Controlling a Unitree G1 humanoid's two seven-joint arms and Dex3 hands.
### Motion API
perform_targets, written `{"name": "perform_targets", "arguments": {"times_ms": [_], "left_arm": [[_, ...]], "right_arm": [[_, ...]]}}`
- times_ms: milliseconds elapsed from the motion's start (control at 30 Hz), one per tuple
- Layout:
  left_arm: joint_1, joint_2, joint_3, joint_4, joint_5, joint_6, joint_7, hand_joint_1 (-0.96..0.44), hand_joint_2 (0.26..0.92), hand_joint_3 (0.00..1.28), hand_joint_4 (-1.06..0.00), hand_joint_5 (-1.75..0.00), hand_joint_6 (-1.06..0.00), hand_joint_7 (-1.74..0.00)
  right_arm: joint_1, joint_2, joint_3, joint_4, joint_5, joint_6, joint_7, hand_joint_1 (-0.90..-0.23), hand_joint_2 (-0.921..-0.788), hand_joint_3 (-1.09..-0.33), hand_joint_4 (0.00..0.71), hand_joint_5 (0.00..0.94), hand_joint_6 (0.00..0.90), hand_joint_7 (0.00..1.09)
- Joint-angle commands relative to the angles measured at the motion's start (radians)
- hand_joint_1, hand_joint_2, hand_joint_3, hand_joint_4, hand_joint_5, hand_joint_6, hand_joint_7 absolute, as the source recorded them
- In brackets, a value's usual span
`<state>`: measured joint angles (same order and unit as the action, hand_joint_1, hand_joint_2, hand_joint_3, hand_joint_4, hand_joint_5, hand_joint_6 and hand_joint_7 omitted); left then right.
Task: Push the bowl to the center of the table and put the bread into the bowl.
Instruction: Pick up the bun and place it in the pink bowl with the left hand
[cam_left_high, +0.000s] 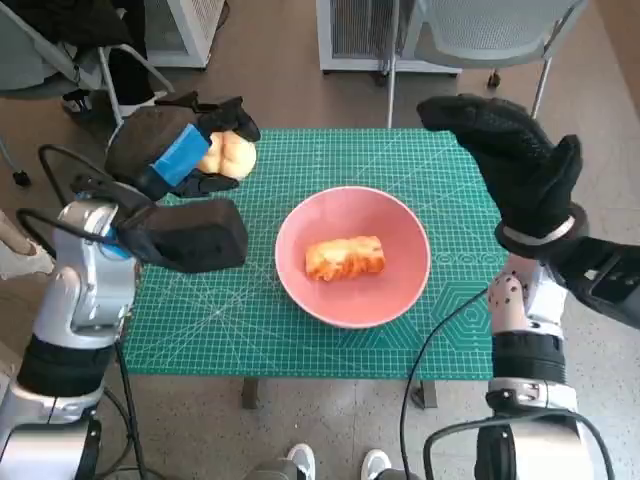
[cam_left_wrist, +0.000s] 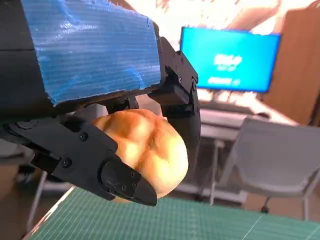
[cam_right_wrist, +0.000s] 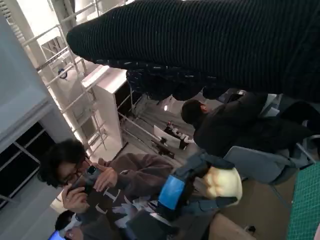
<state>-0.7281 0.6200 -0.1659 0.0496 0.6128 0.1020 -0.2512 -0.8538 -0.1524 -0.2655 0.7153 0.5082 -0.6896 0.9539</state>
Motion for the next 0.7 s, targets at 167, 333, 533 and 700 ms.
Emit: {"name": "perform_targets", "arguments": {"times_ms": [167, 333, 533, 700], "left_arm": [[0.002, -0.005, 0.021, -0.002, -0.016, -0.039, 0.013, 0.0, 0.914, 0.02, -0.76, -1.03, -0.69, -1.17], [0.001, -0.008, 0.023, -0.002, -0.02, -0.042, 0.007, 0.0, 0.914, 0.02, -0.76, -1.04, -0.69, -1.16], [0.001, -0.008, 0.023, -0.002, -0.021, -0.043, 0.007, 0.0, 0.914, 0.02, -0.76, -1.04, -0.69, -1.16], [-0.014, -0.03, 0.002, -0.031, -0.025, -0.03, -0.016, 0.0, 0.914, 0.02, -0.76, -1.04, -0.69, -1.16]], "right_arm": [[0.019, -0.001, 0.002, -0.005, 0.004, 0.01, 0.007, -0.646, -0.921, -0.704, 0.187, 0.002, -0.001, 0.53], [0.021, -0.002, 0.002, -0.008, 0.004, 0.01, 0.007, -0.646, -0.921, -0.703, 0.188, 0.003, -0.001, 0.53], [0.021, -0.002, 0.002, -0.009, 0.003, 0.011, 0.007, -0.646, -0.921, -0.703, 0.189, 0.003, -0.001, 0.53], [0.023, -0.003, 0.002, -0.007, 0.001, 0.006, 0.006, -0.646, -0.921, -0.702, 0.189, 0.002, -0.001, 0.53]]}}
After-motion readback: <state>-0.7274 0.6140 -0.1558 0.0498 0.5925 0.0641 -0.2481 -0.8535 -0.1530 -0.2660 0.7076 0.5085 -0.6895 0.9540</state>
